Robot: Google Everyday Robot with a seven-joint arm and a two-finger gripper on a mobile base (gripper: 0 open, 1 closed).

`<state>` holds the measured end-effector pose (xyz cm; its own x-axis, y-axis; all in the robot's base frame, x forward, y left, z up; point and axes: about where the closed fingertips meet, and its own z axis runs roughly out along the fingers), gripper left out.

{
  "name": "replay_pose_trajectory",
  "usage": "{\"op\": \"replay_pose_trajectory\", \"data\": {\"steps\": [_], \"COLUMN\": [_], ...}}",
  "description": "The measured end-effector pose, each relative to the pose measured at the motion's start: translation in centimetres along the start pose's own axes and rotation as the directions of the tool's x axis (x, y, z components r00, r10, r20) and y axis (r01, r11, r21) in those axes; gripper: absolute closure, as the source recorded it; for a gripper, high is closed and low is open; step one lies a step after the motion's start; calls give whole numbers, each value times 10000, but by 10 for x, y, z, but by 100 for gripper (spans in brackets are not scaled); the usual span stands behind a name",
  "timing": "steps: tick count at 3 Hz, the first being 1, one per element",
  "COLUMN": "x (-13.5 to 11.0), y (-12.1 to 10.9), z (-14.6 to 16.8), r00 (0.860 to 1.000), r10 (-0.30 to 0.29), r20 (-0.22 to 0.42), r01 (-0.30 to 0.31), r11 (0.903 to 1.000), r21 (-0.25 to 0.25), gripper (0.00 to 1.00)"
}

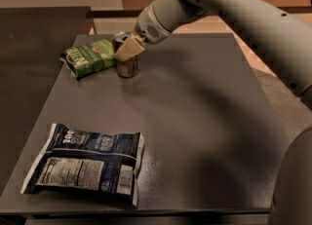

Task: Move orange can near green jalapeno chip bag

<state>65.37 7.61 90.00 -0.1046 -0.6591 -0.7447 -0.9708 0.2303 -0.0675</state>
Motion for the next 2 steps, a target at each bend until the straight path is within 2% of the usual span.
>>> {"op": "replay_pose_trajectory", "data": {"steps": [1, 2], "x": [0, 0], "y": [1, 1], "z": [2, 2], "r00": [10000, 10000], "r10": [-9, -10], "r20": [-7, -7], "r01": [9, 10], "r11": [10000, 10000], "r21": [-38, -40], "gripper": [0, 0]}}
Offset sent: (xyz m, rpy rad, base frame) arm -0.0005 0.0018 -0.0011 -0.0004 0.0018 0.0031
